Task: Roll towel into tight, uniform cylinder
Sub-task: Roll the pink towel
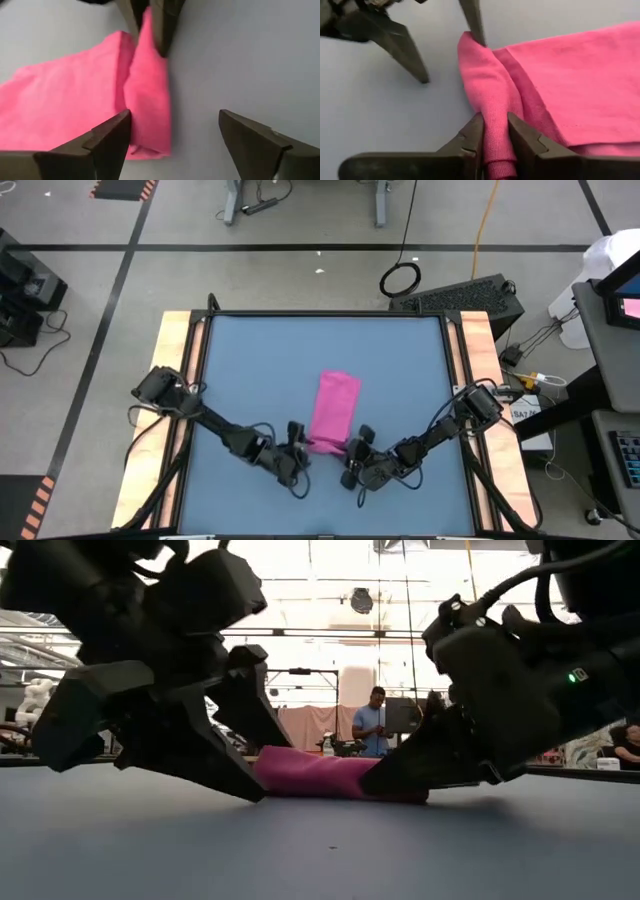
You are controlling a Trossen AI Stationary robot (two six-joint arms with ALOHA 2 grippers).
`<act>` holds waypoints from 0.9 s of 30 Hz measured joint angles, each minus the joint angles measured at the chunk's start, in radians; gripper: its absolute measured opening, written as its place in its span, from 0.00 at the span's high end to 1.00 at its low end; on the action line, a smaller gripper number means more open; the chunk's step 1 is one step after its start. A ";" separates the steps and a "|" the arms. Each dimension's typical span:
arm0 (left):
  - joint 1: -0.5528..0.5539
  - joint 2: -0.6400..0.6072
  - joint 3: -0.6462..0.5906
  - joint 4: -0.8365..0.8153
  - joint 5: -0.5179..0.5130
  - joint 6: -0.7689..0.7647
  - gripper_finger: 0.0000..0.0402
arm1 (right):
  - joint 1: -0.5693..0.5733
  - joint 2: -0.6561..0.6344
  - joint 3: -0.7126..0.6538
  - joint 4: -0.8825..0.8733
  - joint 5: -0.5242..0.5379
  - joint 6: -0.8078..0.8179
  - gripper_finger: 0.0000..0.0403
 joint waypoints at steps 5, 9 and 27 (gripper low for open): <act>-0.045 0.001 0.001 0.006 -0.135 0.032 0.25 | -0.012 0.000 0.000 0.038 -0.079 0.006 0.86; -0.082 0.001 0.002 0.056 -0.152 0.085 0.24 | -0.025 0.000 0.001 0.051 -0.143 0.019 0.86; -0.061 0.019 0.003 0.050 -0.022 0.059 0.43 | -0.065 -0.003 0.000 0.126 -0.328 0.043 0.86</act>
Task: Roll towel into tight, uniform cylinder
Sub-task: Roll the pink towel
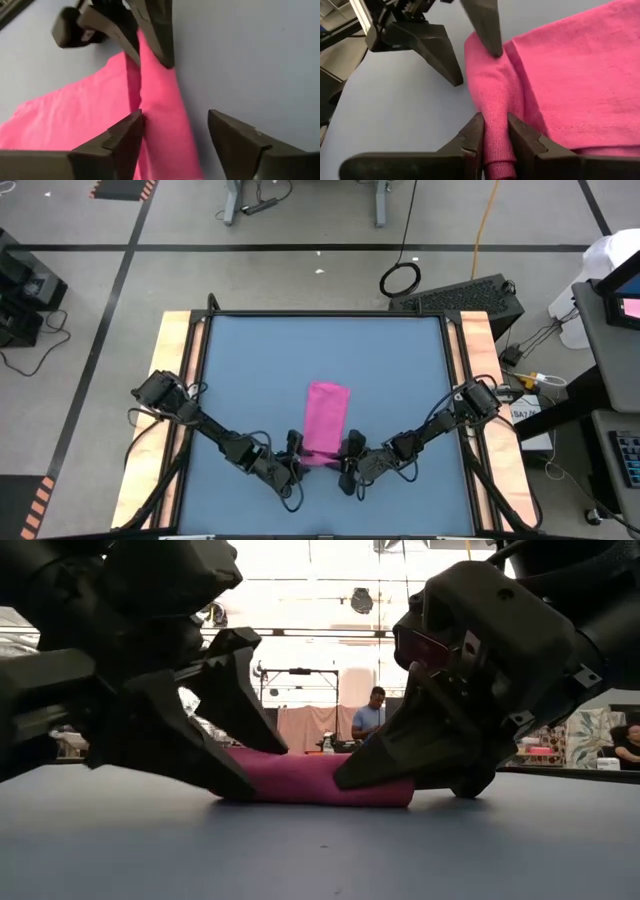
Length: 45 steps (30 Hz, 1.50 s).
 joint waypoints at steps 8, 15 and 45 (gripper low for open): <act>0.012 0.029 0.001 -0.004 0.003 -0.083 0.60 | 0.000 0.000 -0.001 0.026 -0.010 0.002 0.86; 0.013 0.030 0.002 -0.011 0.002 -0.131 0.90 | 0.009 -0.016 -0.001 0.027 0.026 -0.038 0.81; 0.189 -0.026 0.002 -0.119 0.419 -0.474 0.90 | 0.163 -0.030 -0.001 0.059 0.354 -0.849 0.43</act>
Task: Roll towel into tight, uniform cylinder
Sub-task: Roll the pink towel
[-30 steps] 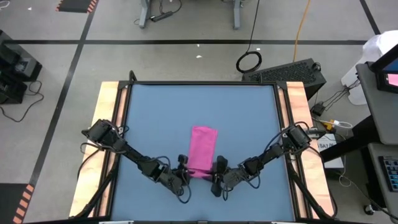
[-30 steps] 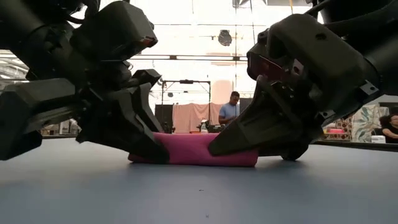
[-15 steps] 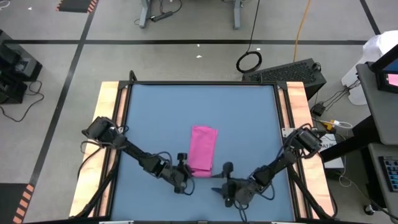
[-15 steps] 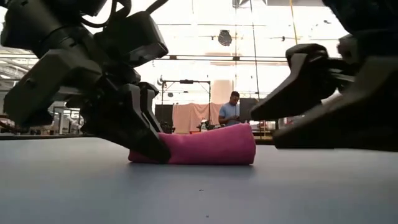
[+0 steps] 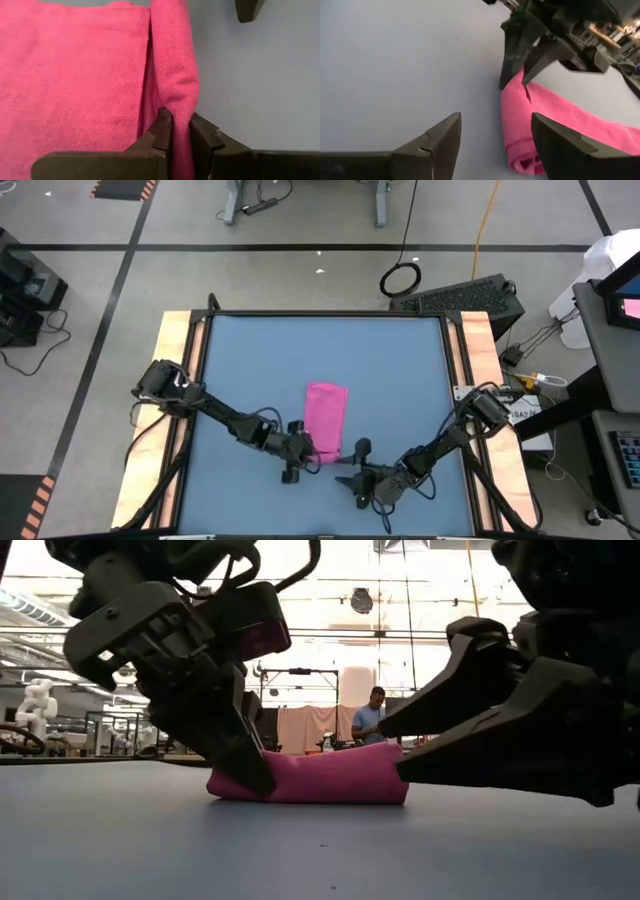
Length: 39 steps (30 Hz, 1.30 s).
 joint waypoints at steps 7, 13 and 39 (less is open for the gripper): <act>0.036 0.002 0.000 -0.004 0.070 -0.019 0.90 | -0.023 0.038 0.001 0.111 -0.020 -0.068 0.38; 0.047 0.002 0.000 -0.005 0.095 -0.019 0.90 | -0.061 0.067 0.002 0.120 -0.051 0.001 0.39; 0.019 -0.006 -0.003 0.008 0.019 0.039 0.72 | -0.150 0.072 0.003 -0.066 -0.089 0.425 0.49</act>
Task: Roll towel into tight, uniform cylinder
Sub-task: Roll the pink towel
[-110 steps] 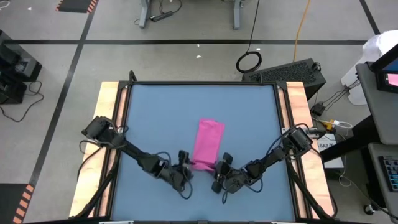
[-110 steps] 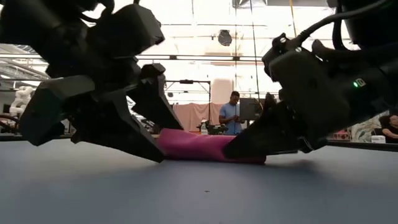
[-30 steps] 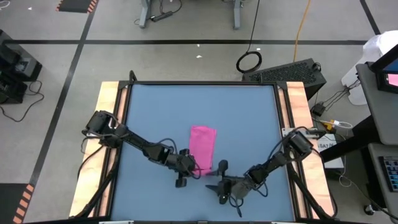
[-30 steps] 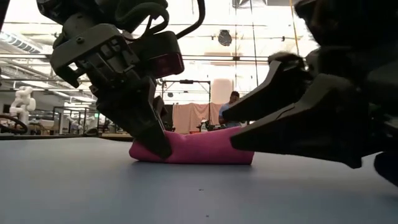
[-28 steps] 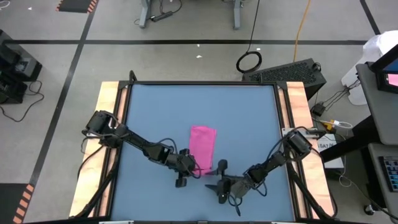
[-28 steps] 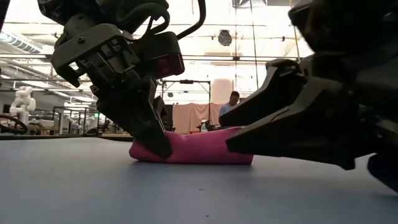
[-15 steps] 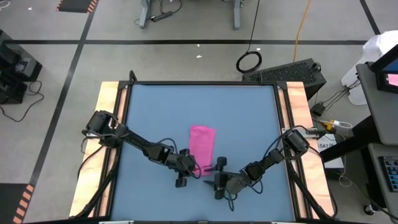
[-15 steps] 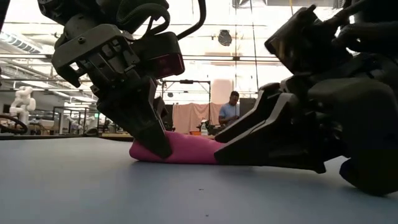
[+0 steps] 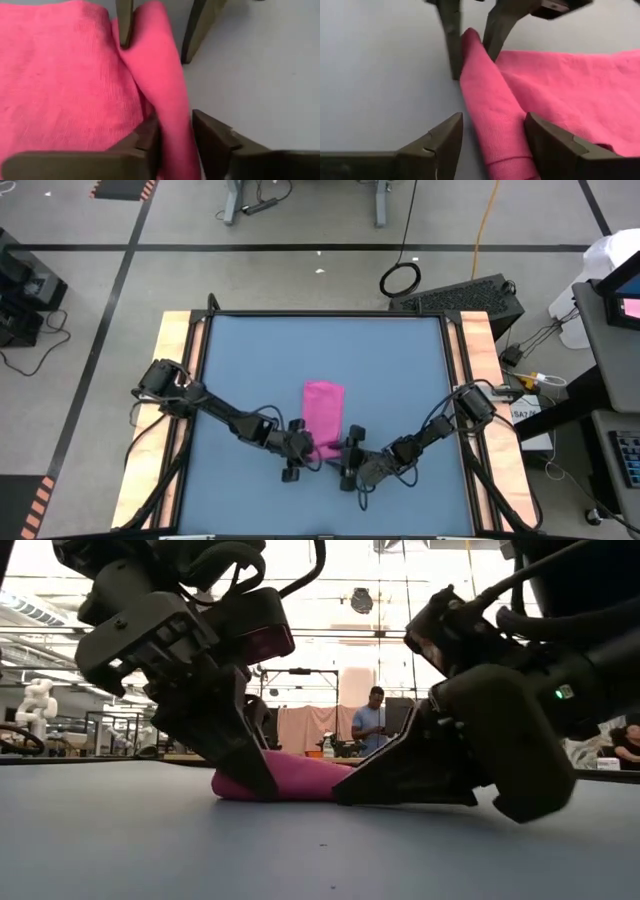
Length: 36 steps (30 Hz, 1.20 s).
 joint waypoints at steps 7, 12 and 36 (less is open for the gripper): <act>-0.049 -0.075 -0.003 -0.060 -0.117 0.079 0.43 | -0.002 0.000 -0.002 -0.009 0.002 0.085 0.62; -0.131 -0.096 -0.003 -0.043 -0.263 0.174 0.31 | -0.003 0.000 -0.002 -0.012 0.004 0.129 0.73; -0.269 0.023 -0.003 0.044 -0.543 0.260 0.32 | -0.058 -0.060 -0.003 -0.008 -0.276 0.244 0.81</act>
